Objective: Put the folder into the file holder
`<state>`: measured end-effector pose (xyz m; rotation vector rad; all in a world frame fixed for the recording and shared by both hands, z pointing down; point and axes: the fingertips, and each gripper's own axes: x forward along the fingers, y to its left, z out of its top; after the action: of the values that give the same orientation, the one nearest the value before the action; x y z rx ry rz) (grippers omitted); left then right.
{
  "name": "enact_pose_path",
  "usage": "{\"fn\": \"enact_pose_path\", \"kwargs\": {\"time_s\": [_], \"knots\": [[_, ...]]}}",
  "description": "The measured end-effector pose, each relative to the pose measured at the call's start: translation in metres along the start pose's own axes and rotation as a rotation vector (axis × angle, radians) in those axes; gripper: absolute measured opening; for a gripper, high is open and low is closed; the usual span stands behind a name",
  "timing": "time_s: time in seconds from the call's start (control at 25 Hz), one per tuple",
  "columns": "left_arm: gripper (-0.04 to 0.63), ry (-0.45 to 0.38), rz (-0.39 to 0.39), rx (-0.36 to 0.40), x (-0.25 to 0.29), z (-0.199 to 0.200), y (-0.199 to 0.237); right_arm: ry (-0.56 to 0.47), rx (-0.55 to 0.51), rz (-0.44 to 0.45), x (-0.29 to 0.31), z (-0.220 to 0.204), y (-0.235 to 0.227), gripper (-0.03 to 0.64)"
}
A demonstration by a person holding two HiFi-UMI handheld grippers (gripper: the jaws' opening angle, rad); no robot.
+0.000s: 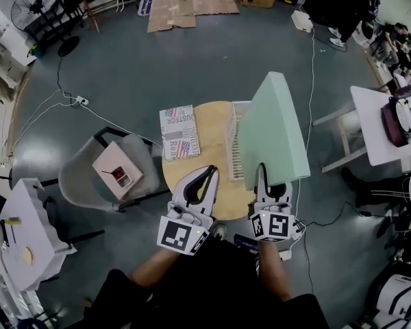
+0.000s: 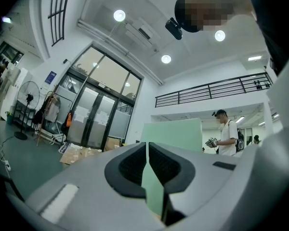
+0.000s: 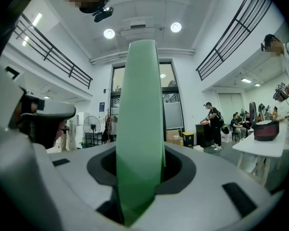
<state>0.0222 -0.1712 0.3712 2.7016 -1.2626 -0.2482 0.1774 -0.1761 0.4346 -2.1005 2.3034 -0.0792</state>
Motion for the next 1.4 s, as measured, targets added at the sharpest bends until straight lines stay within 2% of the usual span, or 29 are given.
{"fn": "enact_pose_path", "kwargs": {"time_s": [0.48,1.0,1.4], "knots": [[0.020,0.013,-0.020,-0.001,0.006,-0.003,0.001,-0.065,-0.016,-0.011,0.016,-0.016,-0.001,0.137],[0.020,0.033,-0.027,-0.026,0.003,-0.014,0.002,-0.068,-0.061,-0.015,0.031,-0.054,0.004,0.138],[0.020,0.049,-0.022,-0.026,0.004,-0.021,0.004,-0.050,-0.036,-0.010,0.041,-0.073,0.000,0.137]]}}
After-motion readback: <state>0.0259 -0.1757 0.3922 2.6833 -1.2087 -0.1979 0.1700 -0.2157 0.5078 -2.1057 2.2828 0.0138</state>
